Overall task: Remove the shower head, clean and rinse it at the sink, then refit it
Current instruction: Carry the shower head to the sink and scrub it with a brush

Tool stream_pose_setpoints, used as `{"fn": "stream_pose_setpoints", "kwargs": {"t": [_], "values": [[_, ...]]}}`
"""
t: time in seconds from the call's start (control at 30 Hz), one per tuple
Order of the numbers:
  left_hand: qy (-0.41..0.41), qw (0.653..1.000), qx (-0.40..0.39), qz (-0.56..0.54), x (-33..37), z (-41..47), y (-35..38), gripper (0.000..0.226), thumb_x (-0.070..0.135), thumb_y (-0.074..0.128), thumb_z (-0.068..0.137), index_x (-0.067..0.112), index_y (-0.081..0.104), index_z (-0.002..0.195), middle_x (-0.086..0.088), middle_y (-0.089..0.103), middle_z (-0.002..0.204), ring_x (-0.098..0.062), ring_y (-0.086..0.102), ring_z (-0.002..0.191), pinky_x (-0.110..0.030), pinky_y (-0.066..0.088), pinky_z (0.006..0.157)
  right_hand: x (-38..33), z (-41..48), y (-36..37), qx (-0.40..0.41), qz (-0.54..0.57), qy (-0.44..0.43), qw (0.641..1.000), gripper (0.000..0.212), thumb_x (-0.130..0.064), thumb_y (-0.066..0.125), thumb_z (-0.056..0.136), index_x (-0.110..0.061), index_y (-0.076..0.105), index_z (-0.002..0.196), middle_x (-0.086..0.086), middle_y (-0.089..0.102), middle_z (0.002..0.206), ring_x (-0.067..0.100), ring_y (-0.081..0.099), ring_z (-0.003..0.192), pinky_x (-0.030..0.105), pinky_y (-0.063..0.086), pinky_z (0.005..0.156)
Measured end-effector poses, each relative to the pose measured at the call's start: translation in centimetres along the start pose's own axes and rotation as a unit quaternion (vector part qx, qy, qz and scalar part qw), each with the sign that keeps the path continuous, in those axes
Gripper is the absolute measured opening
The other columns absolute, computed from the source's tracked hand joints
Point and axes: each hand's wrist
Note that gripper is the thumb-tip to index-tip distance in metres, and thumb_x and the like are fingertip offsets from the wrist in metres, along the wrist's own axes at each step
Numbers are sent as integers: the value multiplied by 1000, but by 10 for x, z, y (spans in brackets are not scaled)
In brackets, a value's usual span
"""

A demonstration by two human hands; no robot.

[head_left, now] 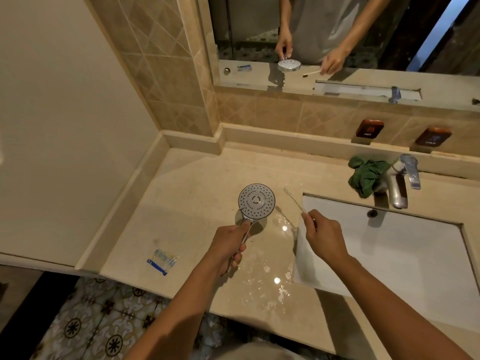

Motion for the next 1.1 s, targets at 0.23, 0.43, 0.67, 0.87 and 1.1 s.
{"fn": "stream_pose_setpoints", "kwargs": {"t": [0.23, 0.43, 0.67, 0.87, 1.1], "values": [[-14, 1000, -1, -8, -1, -2, 0, 40, 48, 60, 96, 10, 68, 87, -4, 53, 56, -14, 36, 36, -19, 30, 38, -11, 0, 3, -48, -41, -68, 996, 29, -30, 51, 107, -11, 65, 90, 4, 65, 64, 25, 63, 57, 41, 54, 58], [-6, 1000, -1, -5, -2, 0, -4, 40, 49, 61, 95, 10, 67, 85, -6, 52, 57, -15, 35, 35, -19, 28, 37, -22, -8, 5, -137, -21, -149, 979, 29, -36, 52, 106, -17, 65, 88, -2, 64, 63, 18, 60, 54, 38, 52, 56], [24, 999, 8, 29, -7, 4, -10, 43, 56, 62, 88, 14, 64, 77, -10, 54, 61, -17, 37, 36, -21, 31, 39, -27, -1, 14, -14, 20, -31, 999, 28, -28, 53, 107, -11, 64, 87, -2, 59, 61, 23, 60, 55, 36, 48, 56], [48, 998, 5, 50, -13, 3, -15, 44, 55, 61, 91, 13, 63, 77, -10, 55, 61, -16, 37, 34, -20, 31, 38, -31, -6, 22, -64, -24, -31, 997, 31, -33, 51, 107, -12, 65, 89, 5, 66, 66, 24, 63, 58, 45, 55, 61], [69, 995, 9, 66, -17, 1, -25, 46, 54, 60, 93, 12, 62, 74, -10, 55, 59, -16, 37, 32, -20, 31, 38, -47, -12, 24, -130, -27, -88, 987, 31, -36, 51, 107, -15, 63, 87, 2, 64, 62, 22, 60, 54, 41, 51, 58]]}}
Point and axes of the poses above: each hand's wrist, its own z-axis towards the middle knuckle, its own y-axis out of the palm, x = y × z
